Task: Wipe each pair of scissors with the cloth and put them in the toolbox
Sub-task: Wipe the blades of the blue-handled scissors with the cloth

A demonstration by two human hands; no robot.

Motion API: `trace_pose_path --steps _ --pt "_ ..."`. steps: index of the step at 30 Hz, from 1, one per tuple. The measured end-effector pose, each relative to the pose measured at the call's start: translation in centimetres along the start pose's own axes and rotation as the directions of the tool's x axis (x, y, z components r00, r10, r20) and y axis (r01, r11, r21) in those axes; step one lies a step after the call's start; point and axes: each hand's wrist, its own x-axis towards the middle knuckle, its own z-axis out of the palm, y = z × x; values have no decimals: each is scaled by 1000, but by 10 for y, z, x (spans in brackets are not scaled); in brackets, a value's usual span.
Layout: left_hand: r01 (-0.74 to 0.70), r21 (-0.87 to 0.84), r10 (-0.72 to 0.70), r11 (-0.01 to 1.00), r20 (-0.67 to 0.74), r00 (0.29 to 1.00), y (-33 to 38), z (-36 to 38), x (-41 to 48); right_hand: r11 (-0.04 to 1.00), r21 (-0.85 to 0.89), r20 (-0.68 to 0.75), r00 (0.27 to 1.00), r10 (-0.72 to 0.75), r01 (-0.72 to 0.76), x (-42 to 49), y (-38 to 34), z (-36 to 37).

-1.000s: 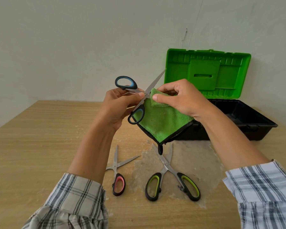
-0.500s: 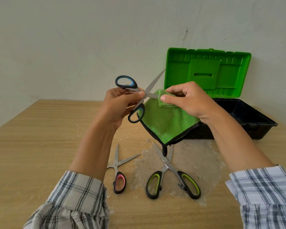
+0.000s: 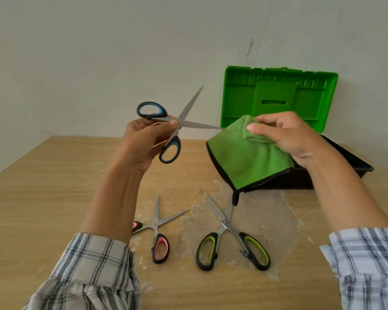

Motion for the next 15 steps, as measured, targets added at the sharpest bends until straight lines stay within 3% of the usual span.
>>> trace_pose_path --steps 4,15 --pt "16 8 -16 1000 43 999 2 -2 -1 999 32 -43 999 -3 5 4 -4 -14" --pt "22 21 -25 1000 128 991 -5 25 -8 987 -118 76 992 -102 111 7 -27 27"
